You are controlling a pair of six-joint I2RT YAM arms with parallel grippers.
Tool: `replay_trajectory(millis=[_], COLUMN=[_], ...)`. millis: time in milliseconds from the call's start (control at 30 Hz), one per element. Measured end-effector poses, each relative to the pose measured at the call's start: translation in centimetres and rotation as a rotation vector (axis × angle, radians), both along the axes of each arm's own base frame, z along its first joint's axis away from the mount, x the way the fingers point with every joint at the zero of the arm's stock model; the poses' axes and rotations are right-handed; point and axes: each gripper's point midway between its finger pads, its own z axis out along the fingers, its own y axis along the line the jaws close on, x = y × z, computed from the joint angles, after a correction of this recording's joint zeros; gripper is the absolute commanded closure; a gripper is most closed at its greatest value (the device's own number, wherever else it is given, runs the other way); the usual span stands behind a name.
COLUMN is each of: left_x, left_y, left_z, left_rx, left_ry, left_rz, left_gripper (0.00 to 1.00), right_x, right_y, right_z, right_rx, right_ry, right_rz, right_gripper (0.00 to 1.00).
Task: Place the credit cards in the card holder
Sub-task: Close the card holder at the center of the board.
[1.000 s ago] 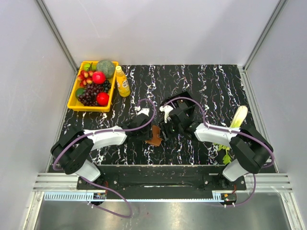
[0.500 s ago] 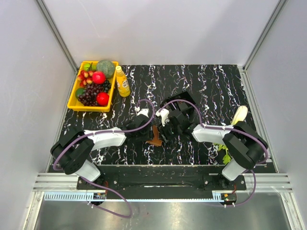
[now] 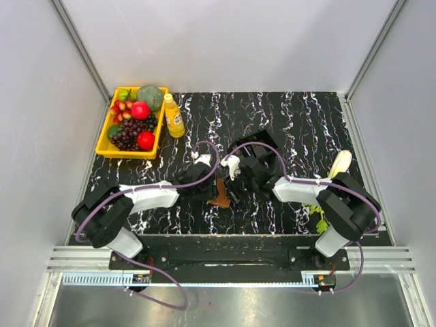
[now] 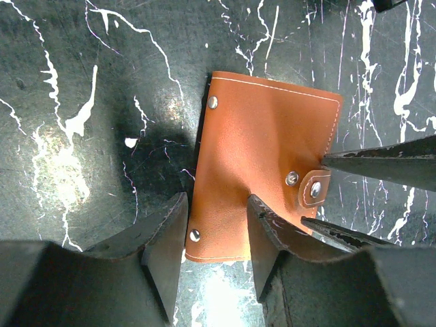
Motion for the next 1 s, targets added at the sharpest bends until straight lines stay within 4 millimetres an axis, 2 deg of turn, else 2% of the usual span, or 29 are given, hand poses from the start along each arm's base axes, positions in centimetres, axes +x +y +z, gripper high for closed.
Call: replay_trajectory(millis=[67,233,300,400,633,667,733,867,1000], left_x=[0.0,0.0,0.0,-0.1,-0.2,-0.2,-0.2,-0.2,-0.2], left_y=[0.0,0.0,0.1,0.1,0.1,0.1,0.1,0.1,0.1], left_z=[0.0,0.0,0.0,0.0,0.0,0.0,0.0,0.0,0.0], left_rx=[0.0,-0.001,0.0,0.0,-0.001,-0.001,-0.001,-0.001,-0.002], left_ry=[0.0,-0.001,0.0,0.0,0.001,0.002,0.002,0.002,0.002], left_rz=[0.0,0.0,0.0,0.0,-0.002,-0.002,-0.002,-0.002,-0.002], left_gripper=[0.56,0.56,0.56,0.56,0.56,0.56,0.56,0.57,0.57], right_x=[-0.2,-0.7,-0.8,-0.8,-0.8,-0.8,-0.7,-0.4,-0.3], right_y=[-0.2,-0.8,-0.9,-0.9,-0.7,-0.5,-0.2,0.1,0.0], right_z=[-0.2,-0.4,-0.2,-0.1,0.1,0.3,0.5,1.0,1.1], right_rx=[-0.011,-0.033,-0.034,-0.031,-0.023,-0.017,-0.008,0.007,0.002], right_ry=[0.007,0.015,0.014,0.009,0.009,0.009,0.009,0.008,-0.004], right_rz=[0.002,0.012,0.014,0.021,0.026,0.029,0.031,0.02,0.023], right_gripper=[0.57,0.58,0.67,0.72,0.74,0.73,0.6,0.5,0.46])
